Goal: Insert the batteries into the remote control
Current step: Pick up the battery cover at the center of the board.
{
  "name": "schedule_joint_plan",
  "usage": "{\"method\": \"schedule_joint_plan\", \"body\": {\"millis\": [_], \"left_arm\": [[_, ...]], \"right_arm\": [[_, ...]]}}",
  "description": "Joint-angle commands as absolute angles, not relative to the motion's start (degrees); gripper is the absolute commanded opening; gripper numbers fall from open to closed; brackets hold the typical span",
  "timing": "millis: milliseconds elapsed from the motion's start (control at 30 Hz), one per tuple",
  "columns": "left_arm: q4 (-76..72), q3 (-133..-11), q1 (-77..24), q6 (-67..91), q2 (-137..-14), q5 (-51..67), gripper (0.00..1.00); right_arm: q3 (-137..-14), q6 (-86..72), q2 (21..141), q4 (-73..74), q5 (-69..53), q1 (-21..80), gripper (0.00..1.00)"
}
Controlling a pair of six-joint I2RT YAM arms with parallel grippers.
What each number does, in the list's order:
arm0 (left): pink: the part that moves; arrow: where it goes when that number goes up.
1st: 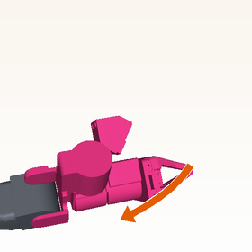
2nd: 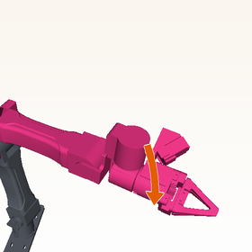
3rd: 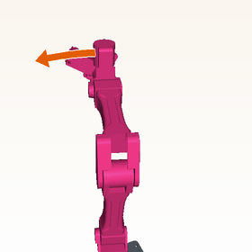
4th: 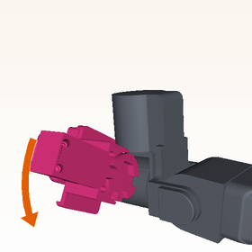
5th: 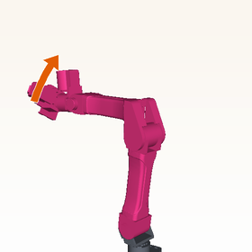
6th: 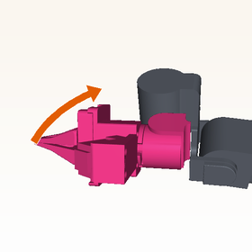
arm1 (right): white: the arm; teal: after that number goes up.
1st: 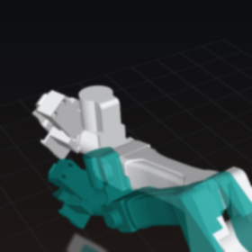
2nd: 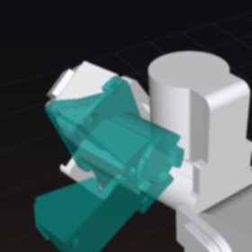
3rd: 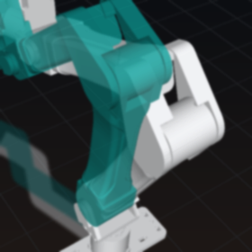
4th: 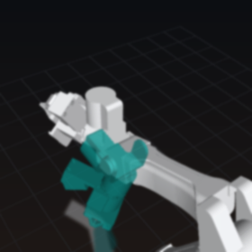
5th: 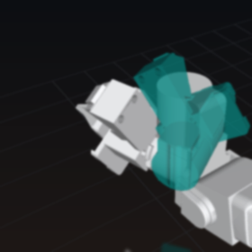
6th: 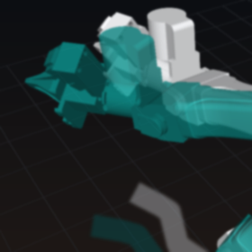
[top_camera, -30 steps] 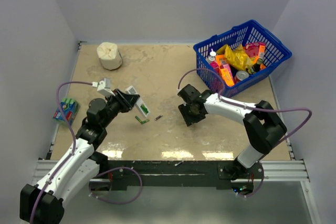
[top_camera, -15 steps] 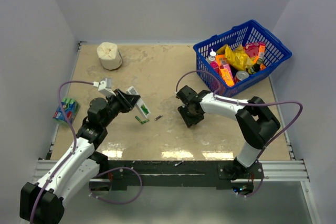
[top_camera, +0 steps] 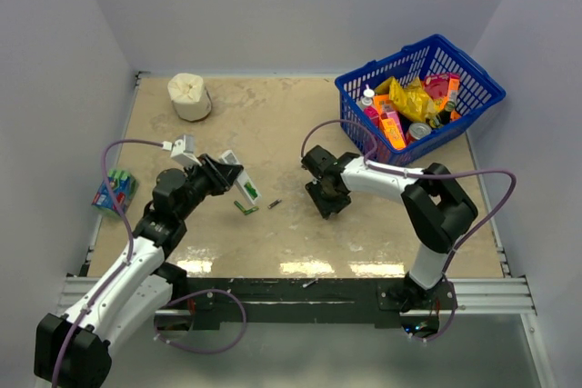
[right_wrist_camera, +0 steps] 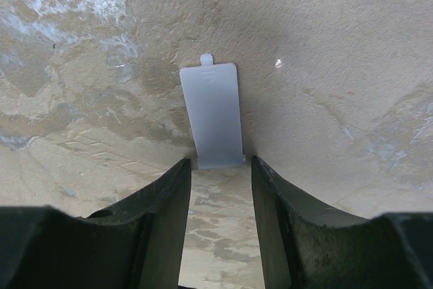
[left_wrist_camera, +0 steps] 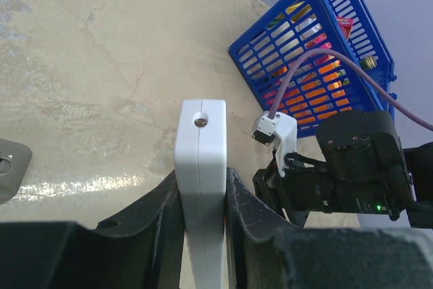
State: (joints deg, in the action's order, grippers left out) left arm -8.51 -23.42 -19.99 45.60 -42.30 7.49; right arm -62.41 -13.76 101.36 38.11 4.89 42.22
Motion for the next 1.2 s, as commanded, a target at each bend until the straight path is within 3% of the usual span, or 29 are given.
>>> {"method": "schedule_joint_plan", "body": {"millis": [0, 67, 367, 633, 1167], "left_arm": [[-11.4, -25.8, -20.0, 45.3, -42.5, 8.0, 0.00], [-11.5, -25.8, -20.0, 45.1, -42.6, 7.9, 0.00], [-13.8, -23.6, -20.0, 46.6, -44.8, 7.9, 0.00], [-22.3, -18.2, -20.0, 51.2, -48.9, 9.5, 0.00], [-41.0, -13.3, -20.0, 59.3, -60.6, 13.2, 0.00]], "right_arm": [[-63.0, -13.2, 104.8, 37.1, 6.9, 43.3, 0.44], [-63.1, -13.1, 105.6, 37.4, 6.7, 43.9, 0.44], [-63.5, -13.9, 106.4, 38.3, 9.0, 45.4, 0.21], [-65.1, -13.0, 100.6, 37.9, 8.0, 45.9, 0.14], [-67.8, -11.6, 91.8, 37.1, 1.9, 47.4, 0.11]]}}
